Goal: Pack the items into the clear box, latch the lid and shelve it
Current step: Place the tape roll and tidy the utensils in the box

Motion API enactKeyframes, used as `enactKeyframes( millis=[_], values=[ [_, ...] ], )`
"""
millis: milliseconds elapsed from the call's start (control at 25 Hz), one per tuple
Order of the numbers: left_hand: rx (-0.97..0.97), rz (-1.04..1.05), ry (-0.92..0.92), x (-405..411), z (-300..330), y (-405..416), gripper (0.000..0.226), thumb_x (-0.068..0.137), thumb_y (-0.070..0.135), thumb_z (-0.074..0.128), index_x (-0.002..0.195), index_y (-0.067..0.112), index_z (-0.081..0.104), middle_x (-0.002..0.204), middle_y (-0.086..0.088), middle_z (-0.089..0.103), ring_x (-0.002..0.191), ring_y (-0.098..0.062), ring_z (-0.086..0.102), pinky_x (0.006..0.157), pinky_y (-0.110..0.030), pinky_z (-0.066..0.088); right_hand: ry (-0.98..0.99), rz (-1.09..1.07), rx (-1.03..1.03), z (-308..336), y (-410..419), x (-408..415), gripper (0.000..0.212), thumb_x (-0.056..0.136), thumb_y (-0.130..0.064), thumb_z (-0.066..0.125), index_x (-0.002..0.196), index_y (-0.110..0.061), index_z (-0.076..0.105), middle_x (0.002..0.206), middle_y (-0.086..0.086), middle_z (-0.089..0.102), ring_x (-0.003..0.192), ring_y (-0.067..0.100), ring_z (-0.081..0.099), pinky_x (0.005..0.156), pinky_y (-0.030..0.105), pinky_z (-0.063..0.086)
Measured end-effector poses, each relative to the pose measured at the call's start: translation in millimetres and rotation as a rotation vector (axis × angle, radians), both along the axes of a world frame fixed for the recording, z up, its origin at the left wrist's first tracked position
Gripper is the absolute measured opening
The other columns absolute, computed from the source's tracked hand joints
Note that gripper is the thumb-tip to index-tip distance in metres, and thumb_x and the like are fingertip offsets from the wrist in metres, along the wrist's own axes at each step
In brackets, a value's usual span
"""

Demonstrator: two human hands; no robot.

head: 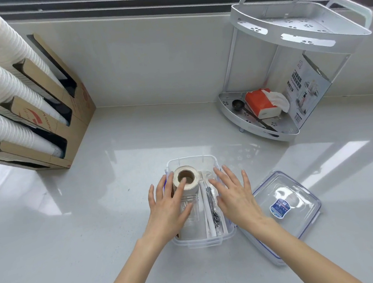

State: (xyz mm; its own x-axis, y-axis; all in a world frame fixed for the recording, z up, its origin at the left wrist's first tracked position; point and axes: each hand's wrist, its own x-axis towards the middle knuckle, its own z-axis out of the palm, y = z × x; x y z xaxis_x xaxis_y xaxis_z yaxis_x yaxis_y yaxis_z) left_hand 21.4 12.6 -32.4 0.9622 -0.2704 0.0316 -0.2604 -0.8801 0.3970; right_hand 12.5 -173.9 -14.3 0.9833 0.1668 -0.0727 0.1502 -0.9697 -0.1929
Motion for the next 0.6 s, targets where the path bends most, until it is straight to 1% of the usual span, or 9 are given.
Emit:
enactKeyframes(
  millis=[40,80,120,200,240,320,440,600],
  values=[
    [-0.027,0.030,0.031,-2.8,0.1,1.3,0.064,0.088,0.044,0.039,0.141,0.028,0.007,0.155,-0.003,-0.002,0.142,-0.019,-0.004,0.114,-0.042,-0.006,-0.006,-0.048,0.066,-1.4,-0.9,-3.5,0.053,0.091,-0.016,0.040,0.142,-0.022,0.025,0.158,0.000,0.008,0.146,0.016,0.003,0.117,0.047,0.000],
    [-0.076,0.055,0.070,-5.8,0.3,2.9,0.067,0.088,0.043,0.039,0.141,0.027,0.001,0.155,-0.004,-0.004,0.142,-0.018,-0.004,0.114,-0.040,-0.002,-0.003,-0.093,0.143,-2.8,-2.0,-7.2,0.056,0.092,-0.017,0.041,0.144,-0.021,0.021,0.158,0.002,0.007,0.145,0.017,0.008,0.118,0.044,0.006],
    [-0.145,0.071,0.104,-8.7,0.7,4.7,0.069,0.088,0.041,0.041,0.141,0.025,-0.001,0.155,-0.004,-0.002,0.142,-0.017,0.000,0.115,-0.039,0.003,0.007,-0.130,0.224,-4.5,-3.7,-10.3,0.057,0.092,-0.019,0.042,0.144,-0.020,0.019,0.158,0.004,0.010,0.144,0.018,0.015,0.117,0.039,0.013],
    [-0.278,0.071,0.143,-14.3,0.9,8.2,0.069,0.089,0.033,0.044,0.141,0.019,0.000,0.155,-0.003,0.006,0.141,-0.016,0.010,0.114,-0.036,0.014,0.040,-0.187,0.386,-8.5,-6.7,-15.9,0.055,0.094,-0.021,0.044,0.144,-0.017,0.022,0.154,0.004,0.025,0.139,0.019,0.030,0.113,0.033,0.024],
    [-0.319,0.069,0.159,-16.9,1.0,9.6,0.068,0.090,0.029,0.044,0.141,0.017,0.002,0.154,-0.002,0.009,0.141,-0.016,0.013,0.113,-0.034,0.016,0.057,-0.215,0.454,-10.4,-7.1,-17.7,0.054,0.094,-0.022,0.044,0.143,-0.018,0.024,0.150,0.002,0.034,0.135,0.019,0.037,0.110,0.031,0.029],
    [-0.373,0.087,0.192,-21.2,0.4,10.6,0.063,0.091,0.022,0.041,0.141,0.014,0.004,0.153,-0.003,0.013,0.140,-0.016,0.016,0.112,-0.029,0.016,0.073,-0.258,0.543,-13.3,-5.2,-20.5,0.052,0.094,-0.023,0.044,0.143,-0.022,0.026,0.144,-0.001,0.044,0.127,0.019,0.047,0.104,0.031,0.037],
    [-0.441,0.117,0.205,-23.5,0.3,9.8,0.057,0.092,0.014,0.038,0.141,0.015,0.009,0.152,-0.002,0.019,0.138,-0.017,0.022,0.108,-0.023,0.016,0.068,-0.288,0.617,-15.6,-2.8,-24.0,0.050,0.095,-0.024,0.042,0.142,-0.027,0.027,0.140,-0.003,0.049,0.124,0.017,0.050,0.099,0.030,0.040],
    [-0.462,0.134,0.224,-23.7,1.0,10.4,0.056,0.092,0.014,0.038,0.141,0.016,0.011,0.152,-0.001,0.020,0.138,-0.015,0.021,0.106,-0.020,0.015,0.066,-0.295,0.638,-15.6,-2.9,-25.6,0.049,0.095,-0.026,0.040,0.142,-0.028,0.027,0.140,-0.004,0.049,0.124,0.016,0.050,0.098,0.031,0.041]
  ],
)
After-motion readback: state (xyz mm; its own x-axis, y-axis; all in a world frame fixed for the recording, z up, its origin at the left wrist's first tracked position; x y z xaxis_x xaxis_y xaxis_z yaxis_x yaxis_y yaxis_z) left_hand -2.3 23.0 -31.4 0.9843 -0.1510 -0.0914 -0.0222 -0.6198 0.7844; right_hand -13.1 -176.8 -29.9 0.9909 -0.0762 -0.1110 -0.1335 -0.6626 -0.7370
